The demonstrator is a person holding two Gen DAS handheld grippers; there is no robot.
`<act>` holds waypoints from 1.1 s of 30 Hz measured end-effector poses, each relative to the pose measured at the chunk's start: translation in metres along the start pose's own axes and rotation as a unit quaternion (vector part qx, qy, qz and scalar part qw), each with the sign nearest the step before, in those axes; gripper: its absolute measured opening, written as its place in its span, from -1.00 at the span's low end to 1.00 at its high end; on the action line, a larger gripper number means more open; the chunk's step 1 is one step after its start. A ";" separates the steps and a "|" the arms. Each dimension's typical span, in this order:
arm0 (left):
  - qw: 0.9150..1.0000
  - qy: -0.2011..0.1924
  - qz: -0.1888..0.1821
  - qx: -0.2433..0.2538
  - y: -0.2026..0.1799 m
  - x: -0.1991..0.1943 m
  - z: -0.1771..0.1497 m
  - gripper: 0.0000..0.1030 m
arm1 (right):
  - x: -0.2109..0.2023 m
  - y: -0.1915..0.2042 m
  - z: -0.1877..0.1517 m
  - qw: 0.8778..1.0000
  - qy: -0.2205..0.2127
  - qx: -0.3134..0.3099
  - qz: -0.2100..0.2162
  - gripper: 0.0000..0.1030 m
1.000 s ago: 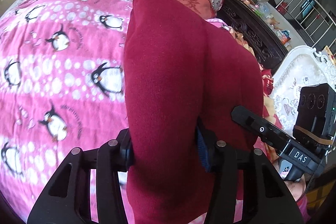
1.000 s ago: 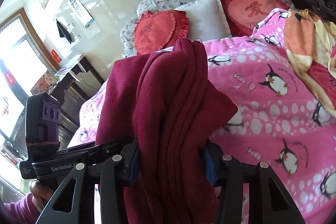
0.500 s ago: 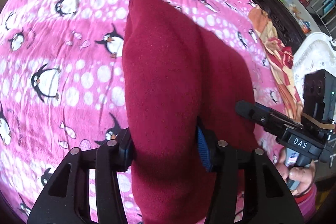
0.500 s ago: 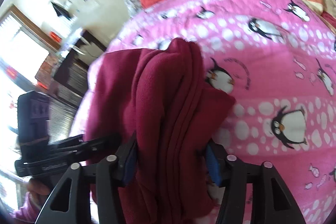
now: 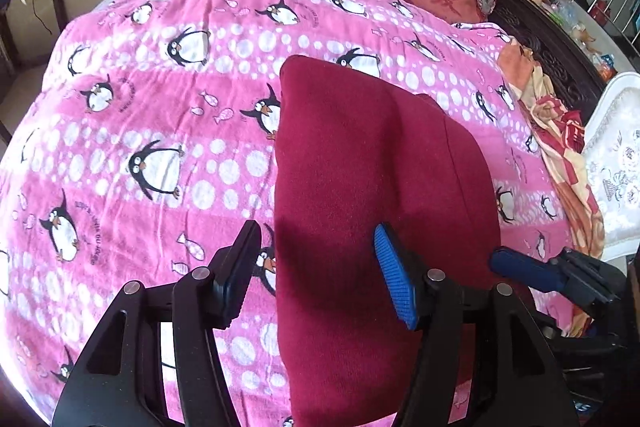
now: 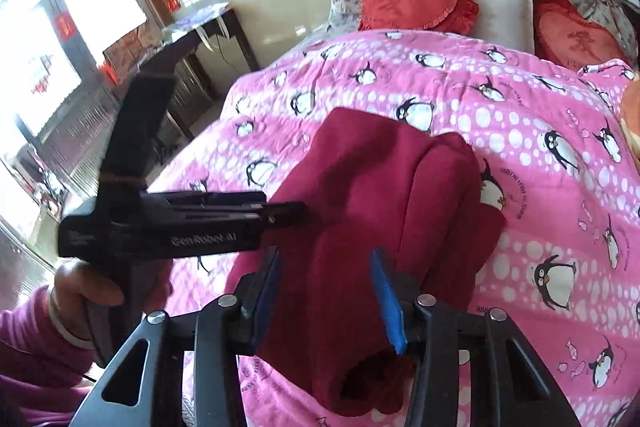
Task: Fold small clothes
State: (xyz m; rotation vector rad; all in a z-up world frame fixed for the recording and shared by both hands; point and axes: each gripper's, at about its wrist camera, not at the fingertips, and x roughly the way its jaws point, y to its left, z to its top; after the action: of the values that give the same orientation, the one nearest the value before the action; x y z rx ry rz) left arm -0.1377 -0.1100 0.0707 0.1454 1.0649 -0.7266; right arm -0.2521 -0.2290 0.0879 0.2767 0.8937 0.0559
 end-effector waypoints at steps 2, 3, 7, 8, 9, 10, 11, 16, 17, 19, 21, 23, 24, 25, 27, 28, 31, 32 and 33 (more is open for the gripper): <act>1.000 -0.015 0.016 0.005 -0.002 -0.006 -0.004 0.15 | 0.009 -0.012 -0.016 0.999 0.017 0.017 -0.028 -0.37; 1.000 -0.023 0.020 0.004 -0.002 -0.008 -0.005 0.17 | 0.013 -0.018 -0.022 0.999 0.022 0.029 -0.030 -0.39; 0.999 -0.046 0.026 -0.009 -0.001 -0.014 -0.012 0.35 | 0.010 -0.025 -0.035 0.999 0.012 0.041 -0.027 -0.40; 0.998 -0.048 0.032 -0.005 -0.003 -0.014 -0.013 0.35 | 0.008 -0.024 -0.035 0.999 0.011 0.040 -0.031 -0.40; 0.998 -0.049 0.037 -0.001 -0.005 -0.015 -0.014 0.35 | 0.007 -0.022 -0.034 0.999 0.008 0.040 -0.033 -0.40; 0.998 -0.052 0.041 0.003 -0.007 -0.017 -0.015 0.35 | 0.004 -0.021 -0.034 0.999 0.007 0.041 -0.035 -0.40; 0.997 -0.060 0.047 0.008 -0.009 -0.020 -0.016 0.35 | 0.001 -0.019 -0.034 0.998 0.006 0.042 -0.037 -0.40; 0.992 -0.099 0.068 0.024 -0.019 -0.036 -0.020 0.35 | -0.020 -0.012 -0.031 0.997 -0.021 0.053 -0.042 -0.30; 0.992 -0.106 0.069 0.025 -0.020 -0.039 -0.020 0.35 | -0.025 -0.013 -0.031 0.997 -0.030 0.060 -0.046 -0.24; 0.990 -0.116 0.072 0.028 -0.023 -0.045 -0.020 0.35 | -0.035 -0.014 -0.030 0.995 -0.047 0.071 -0.058 -0.18; 0.990 -0.119 0.075 0.032 -0.026 -0.048 -0.020 0.35 | -0.044 -0.013 -0.029 0.993 -0.057 0.074 -0.073 -0.14; 0.989 -0.121 0.073 0.036 -0.030 -0.051 -0.021 0.35 | -0.052 -0.011 -0.025 0.991 -0.068 0.071 -0.094 -0.11; 0.989 -0.123 0.072 0.036 -0.031 -0.053 -0.022 0.35 | -0.055 -0.010 -0.025 0.990 -0.072 0.070 -0.102 -0.09; 0.989 -0.127 0.072 0.037 -0.032 -0.055 -0.023 0.35 | -0.058 -0.009 -0.023 0.988 -0.076 0.070 -0.111 -0.06; 0.988 -0.131 0.074 0.039 -0.035 -0.058 -0.024 0.35 | -0.062 -0.008 -0.020 0.987 -0.081 0.072 -0.122 -0.05; 0.987 -0.134 0.075 0.040 -0.035 -0.060 -0.024 0.35 | -0.063 -0.008 -0.018 0.986 -0.081 0.075 -0.129 -0.02; 0.986 -0.141 0.078 0.041 -0.036 -0.065 -0.026 0.35 | -0.064 -0.009 -0.016 0.984 -0.088 0.084 -0.134 0.16; 0.986 -0.142 0.079 0.042 -0.037 -0.067 -0.027 0.35 | -0.065 -0.008 -0.016 0.983 -0.090 0.086 -0.133 0.22; 0.985 -0.144 0.081 0.045 -0.037 -0.068 -0.027 0.35 | -0.066 -0.008 -0.016 0.983 -0.094 0.089 -0.134 0.25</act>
State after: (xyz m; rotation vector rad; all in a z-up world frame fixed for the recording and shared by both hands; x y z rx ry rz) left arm -0.1995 -0.0945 0.1221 0.1957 0.7368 -0.6263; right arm -0.3059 -0.2441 0.1264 0.3209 0.7427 -0.2969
